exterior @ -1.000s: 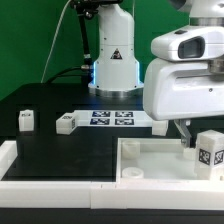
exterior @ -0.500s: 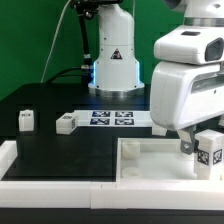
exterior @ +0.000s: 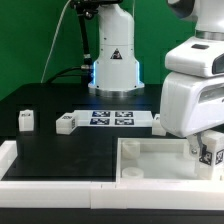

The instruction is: Assemble one leg

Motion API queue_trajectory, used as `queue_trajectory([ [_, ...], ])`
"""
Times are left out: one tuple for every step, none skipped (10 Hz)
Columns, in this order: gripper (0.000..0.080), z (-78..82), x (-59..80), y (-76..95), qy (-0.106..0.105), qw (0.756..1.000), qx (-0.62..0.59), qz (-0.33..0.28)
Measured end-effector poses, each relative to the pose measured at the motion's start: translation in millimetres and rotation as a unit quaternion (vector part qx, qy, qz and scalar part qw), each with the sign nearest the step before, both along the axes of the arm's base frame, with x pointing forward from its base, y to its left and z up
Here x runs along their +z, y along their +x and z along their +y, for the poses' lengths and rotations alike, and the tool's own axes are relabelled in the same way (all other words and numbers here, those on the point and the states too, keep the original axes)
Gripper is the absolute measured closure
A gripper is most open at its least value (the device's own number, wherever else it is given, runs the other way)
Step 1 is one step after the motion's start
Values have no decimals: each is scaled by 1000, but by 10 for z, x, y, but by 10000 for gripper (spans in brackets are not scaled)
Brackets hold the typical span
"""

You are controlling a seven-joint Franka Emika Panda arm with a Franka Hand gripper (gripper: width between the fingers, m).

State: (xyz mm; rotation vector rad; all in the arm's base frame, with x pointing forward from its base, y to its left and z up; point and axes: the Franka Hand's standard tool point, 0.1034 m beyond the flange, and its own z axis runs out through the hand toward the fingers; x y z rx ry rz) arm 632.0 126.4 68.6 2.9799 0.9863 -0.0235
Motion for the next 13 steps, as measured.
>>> queue_trajectory([
  [151, 2, 4, 2, 0, 1000, -2, 0],
  [240, -4, 2, 2, 0, 1000, -3, 0],
  [374, -12, -1, 1, 0, 1000, -3, 1],
  [374, -24, -2, 4, -1, 1000, -4, 1],
  [509, -28, -3, 4, -1, 1000, -5, 1],
  [509, -28, -3, 4, 0, 1000, -7, 1],
  [509, -30, -3, 5, -1, 1000, -22, 0],
  [509, -49, -3, 30, 1, 1000, -25, -7],
  [509, -74, -6, 62, 5, 999, -43, -26],
  [509, -77, -6, 59, 14, 990, -138, -35],
  [509, -90, -5, 61, 19, 976, -215, -39],
  [509, -96, -6, 67, 23, 961, -271, -41],
  [509, -101, -6, 69, 28, 942, -331, -39],
])
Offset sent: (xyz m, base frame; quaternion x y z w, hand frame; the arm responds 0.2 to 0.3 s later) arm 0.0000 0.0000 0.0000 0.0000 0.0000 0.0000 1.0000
